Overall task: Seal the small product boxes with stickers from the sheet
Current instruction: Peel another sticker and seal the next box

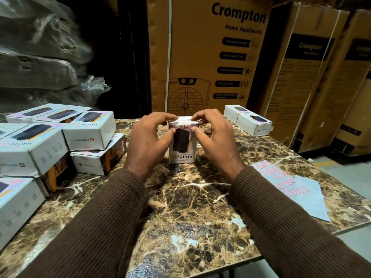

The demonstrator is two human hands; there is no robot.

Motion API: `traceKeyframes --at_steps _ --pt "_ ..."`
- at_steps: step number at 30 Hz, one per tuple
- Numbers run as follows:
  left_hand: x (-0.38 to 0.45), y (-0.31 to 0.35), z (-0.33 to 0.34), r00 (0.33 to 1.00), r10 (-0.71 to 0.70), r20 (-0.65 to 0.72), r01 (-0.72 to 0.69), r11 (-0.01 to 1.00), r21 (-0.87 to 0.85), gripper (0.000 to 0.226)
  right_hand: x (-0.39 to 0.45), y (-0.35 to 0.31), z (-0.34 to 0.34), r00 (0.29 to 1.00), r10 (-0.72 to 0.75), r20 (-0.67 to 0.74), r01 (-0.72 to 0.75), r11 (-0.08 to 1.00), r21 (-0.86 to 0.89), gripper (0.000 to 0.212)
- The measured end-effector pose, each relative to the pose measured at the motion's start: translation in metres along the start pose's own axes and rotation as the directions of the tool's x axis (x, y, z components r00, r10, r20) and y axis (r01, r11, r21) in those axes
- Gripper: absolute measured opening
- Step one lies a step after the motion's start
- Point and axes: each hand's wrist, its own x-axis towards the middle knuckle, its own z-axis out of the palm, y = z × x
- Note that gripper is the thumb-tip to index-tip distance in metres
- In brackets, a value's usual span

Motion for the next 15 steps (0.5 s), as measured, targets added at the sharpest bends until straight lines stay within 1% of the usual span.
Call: traceKeyframes --at_steps 3,5,7,9,10,12,15 --pt "0.0001 0.0027 -0.0010 1.000 0.010 -0.003 -0.010 1.000 -0.013 0.031 -0.0008 0.0012 -0.0036 0.999 0.054 0.004 -0.055 0.998 0.018 0.017" --pt "-0.0002 0.0046 -0.0020 0.999 -0.034 -0.019 0.034 0.999 -0.007 0.029 -0.0025 0.0032 -0.0057 0.991 0.127 0.040 -0.129 0.990 0.054 0.019" --pt "-0.0015 0.0030 -0.0027 0.989 -0.146 -0.008 0.146 0.989 -0.025 0.024 -0.0049 0.0040 -0.0077 0.969 0.218 0.115 -0.229 0.969 0.090 0.029" --pt "-0.0038 -0.0011 -0.0024 0.960 -0.271 0.072 0.275 0.960 -0.050 0.022 -0.0066 0.0045 -0.0092 0.945 0.273 0.182 -0.286 0.957 0.052 0.037" --pt "-0.0053 -0.0025 -0.0023 0.944 -0.307 0.122 0.314 0.948 -0.046 0.023 -0.0072 0.0046 -0.0093 0.938 0.281 0.204 -0.292 0.956 0.027 0.038" --pt "-0.0072 -0.0037 -0.0017 0.925 -0.328 0.191 0.333 0.943 0.004 0.025 -0.0076 0.0059 -0.0086 0.931 0.284 0.227 -0.291 0.957 -0.005 0.034" --pt "-0.0069 -0.0026 -0.0004 0.922 -0.339 0.190 0.344 0.939 0.002 0.025 -0.0073 0.0060 -0.0088 0.932 0.278 0.234 -0.285 0.959 -0.004 0.024"
